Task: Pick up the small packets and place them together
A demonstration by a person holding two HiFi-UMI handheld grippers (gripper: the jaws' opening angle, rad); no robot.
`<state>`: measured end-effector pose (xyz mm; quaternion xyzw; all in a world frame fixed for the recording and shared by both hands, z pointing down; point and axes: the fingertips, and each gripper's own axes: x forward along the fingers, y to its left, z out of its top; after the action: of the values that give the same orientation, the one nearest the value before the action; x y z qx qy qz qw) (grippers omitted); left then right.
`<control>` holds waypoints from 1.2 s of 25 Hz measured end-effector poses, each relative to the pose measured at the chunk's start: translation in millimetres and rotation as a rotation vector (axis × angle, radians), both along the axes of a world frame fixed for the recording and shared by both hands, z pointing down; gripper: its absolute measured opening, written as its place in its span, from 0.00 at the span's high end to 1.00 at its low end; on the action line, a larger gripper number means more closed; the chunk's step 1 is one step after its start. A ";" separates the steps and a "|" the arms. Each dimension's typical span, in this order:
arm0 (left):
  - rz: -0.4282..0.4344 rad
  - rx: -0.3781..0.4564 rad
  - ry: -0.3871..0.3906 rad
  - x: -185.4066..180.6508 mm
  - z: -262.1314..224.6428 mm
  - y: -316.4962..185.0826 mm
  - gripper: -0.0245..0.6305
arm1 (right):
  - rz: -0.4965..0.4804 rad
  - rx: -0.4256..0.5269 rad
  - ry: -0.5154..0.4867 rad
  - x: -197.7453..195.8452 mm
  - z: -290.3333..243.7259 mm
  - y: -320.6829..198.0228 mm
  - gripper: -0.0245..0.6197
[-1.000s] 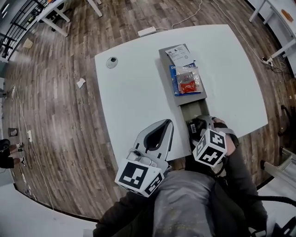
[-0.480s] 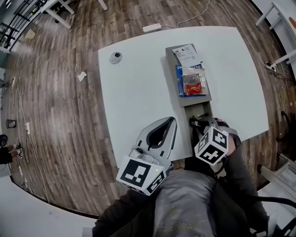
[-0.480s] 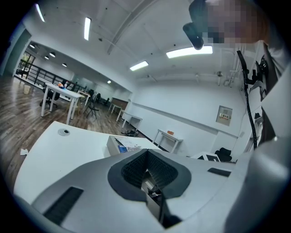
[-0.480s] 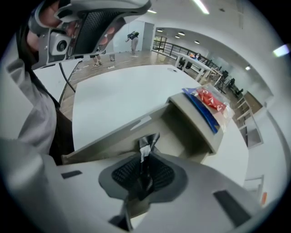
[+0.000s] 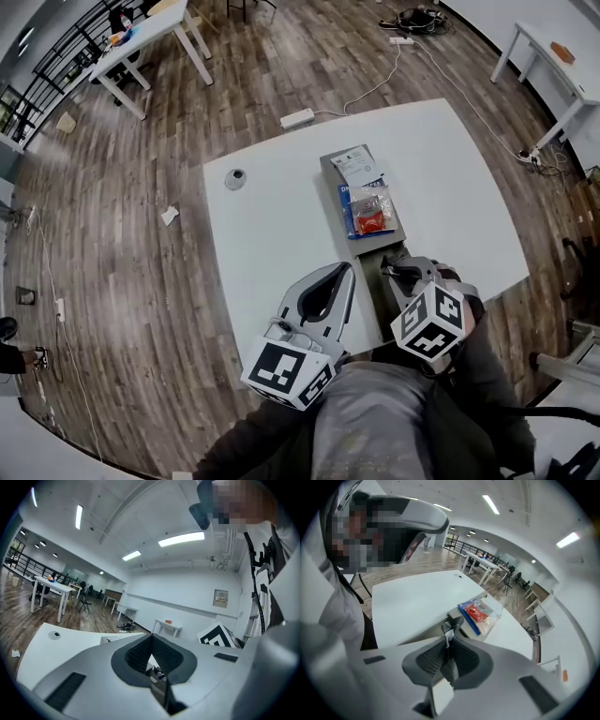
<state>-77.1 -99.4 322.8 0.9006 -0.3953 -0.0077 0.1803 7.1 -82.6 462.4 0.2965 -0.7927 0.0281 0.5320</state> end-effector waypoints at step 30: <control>-0.313 -0.164 -0.037 -67.5 38.9 -57.3 0.96 | -0.068 0.117 -0.123 -35.9 -30.8 -186.4 0.84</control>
<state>-144.6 -156.6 361.7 0.8102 -0.5334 0.0130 0.2425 -28.8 -269.0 431.6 0.2975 -0.8338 -0.0183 0.4647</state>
